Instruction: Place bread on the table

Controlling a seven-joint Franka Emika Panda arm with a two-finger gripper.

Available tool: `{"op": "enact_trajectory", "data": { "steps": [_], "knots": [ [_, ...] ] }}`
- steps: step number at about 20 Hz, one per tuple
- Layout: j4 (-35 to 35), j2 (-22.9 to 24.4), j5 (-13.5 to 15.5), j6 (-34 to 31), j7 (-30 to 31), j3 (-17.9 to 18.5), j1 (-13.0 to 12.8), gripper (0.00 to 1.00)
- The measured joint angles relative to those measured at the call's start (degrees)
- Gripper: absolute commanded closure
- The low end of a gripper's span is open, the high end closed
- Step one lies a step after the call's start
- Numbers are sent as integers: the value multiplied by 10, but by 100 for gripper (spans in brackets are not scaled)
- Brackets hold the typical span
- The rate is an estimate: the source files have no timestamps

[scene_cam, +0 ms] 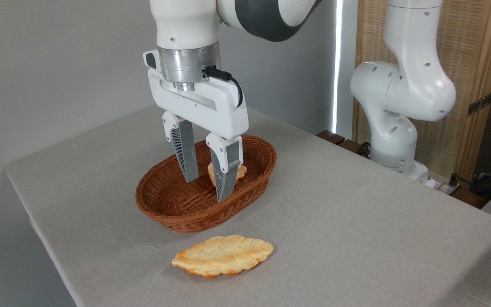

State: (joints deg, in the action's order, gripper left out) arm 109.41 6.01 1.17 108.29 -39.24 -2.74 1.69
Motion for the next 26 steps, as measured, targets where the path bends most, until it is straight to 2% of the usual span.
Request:
{"op": "enact_trajectory", "data": {
  "steps": [14, 19, 23, 26],
  "knots": [
    [-6, 0, 0, -1, 0, 3, 7, 0],
    [-6, 0, 0, -29, -1, 1, 6, 0],
    [-4, 1, 1, -36, -4, -2, 1, 0],
    [16, 8, 1, -36, -28, -6, -14, 0]
  ]
}}
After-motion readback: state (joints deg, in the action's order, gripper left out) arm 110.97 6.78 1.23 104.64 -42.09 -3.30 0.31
